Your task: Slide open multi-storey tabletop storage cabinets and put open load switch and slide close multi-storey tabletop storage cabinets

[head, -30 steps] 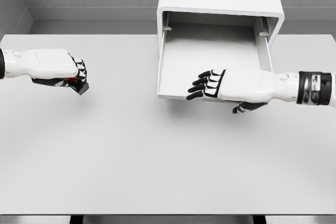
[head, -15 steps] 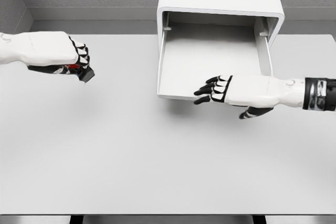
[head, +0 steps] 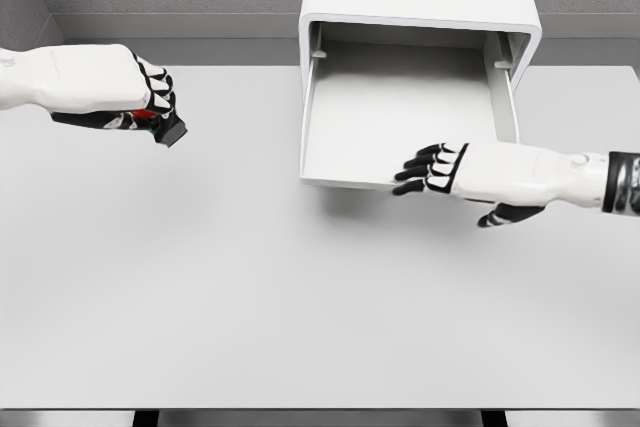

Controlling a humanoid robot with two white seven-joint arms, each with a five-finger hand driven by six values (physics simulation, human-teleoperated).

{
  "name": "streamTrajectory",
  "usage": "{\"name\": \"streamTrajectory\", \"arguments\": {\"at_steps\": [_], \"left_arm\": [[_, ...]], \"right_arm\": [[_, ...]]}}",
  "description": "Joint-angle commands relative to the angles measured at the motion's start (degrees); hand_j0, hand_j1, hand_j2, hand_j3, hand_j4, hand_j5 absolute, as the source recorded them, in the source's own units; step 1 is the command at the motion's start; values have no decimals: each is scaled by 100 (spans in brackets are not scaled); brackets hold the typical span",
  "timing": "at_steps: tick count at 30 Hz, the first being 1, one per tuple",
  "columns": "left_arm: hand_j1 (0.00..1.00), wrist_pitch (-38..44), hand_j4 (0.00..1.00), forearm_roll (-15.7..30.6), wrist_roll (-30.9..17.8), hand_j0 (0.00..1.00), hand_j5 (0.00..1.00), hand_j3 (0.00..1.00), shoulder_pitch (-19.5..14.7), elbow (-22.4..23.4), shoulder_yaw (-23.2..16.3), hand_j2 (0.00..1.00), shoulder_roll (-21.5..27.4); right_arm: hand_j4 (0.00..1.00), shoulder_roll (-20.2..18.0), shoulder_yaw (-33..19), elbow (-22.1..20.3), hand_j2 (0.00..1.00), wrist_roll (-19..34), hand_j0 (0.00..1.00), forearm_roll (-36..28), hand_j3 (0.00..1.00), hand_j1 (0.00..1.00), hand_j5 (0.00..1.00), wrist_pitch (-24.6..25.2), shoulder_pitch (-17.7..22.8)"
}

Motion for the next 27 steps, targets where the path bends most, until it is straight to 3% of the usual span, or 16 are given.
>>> {"name": "streamTrajectory", "arguments": {"at_steps": [1, 20, 27], "left_arm": [[35, 15, 35, 57, 4, 35, 35, 35, 0, -4, 9, 35, 10], [35, 15, 35, 312, 4, 35, 35, 35, -211, -207, 9, 35, -8], [35, 15, 35, 391, 13, 35, 35, 35, -299, -251, 9, 35, -8]], "right_arm": [[100, -53, -94, -1, 100, -3, 100, -35, 100, 100, 100, 19, 0], [100, -299, -1016, -1, 100, -3, 100, -281, 100, 100, 100, 19, 642], [100, -308, -1034, -10, 100, -3, 100, -369, 100, 100, 100, 19, 659]]}}
